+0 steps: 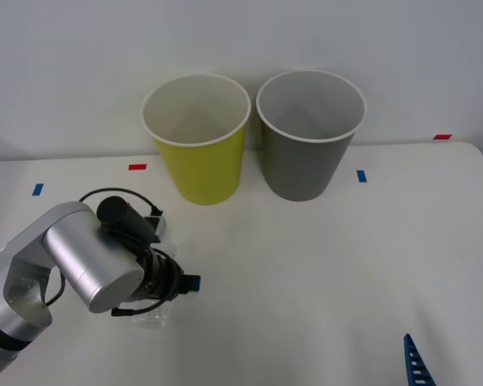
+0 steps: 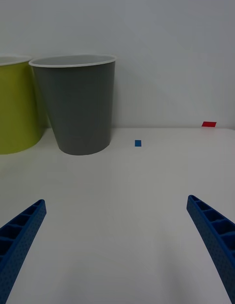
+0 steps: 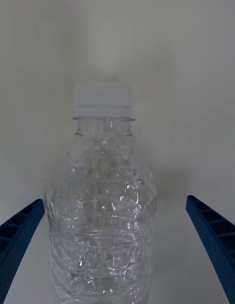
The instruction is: Put cans in the gray bin and PET bottles in the light green bin.
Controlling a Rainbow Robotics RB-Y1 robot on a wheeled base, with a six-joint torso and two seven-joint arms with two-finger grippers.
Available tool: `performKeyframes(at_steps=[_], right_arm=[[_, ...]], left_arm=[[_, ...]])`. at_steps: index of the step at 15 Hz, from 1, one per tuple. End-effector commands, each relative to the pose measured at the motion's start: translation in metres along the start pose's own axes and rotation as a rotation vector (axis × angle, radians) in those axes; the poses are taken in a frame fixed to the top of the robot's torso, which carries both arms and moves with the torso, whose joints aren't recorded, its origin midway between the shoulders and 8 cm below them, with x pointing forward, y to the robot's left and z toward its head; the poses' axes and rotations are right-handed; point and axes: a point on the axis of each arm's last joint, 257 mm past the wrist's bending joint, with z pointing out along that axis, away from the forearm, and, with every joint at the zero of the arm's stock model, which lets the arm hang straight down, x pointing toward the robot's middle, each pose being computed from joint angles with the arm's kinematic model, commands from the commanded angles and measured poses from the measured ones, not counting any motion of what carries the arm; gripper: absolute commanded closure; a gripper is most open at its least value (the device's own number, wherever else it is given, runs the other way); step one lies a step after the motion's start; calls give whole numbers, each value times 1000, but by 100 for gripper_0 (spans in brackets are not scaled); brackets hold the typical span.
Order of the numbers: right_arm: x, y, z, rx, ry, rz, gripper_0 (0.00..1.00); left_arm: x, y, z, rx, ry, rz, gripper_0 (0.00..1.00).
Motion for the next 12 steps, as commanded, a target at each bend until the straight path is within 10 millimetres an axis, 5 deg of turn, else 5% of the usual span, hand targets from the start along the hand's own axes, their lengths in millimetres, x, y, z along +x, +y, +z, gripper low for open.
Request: performKeyframes(at_steps=[1,8,9,10,12], right_arm=[[0,0,0,0,0,0,0],[0,0,0,0,0,0,0],[0,0,0,0,0,0,0],[0,0,0,0,0,0,0],[0,0,0,0,0,0,0]], left_arm=[[-2,2,8,-11,14,-1,0],[-9,2,18,-36,7,28,5],[-9,1,18,-34,6,37,91],[-11,0,18,-31,-1,43,100],[-12,0,18,-31,-6,54,100]])
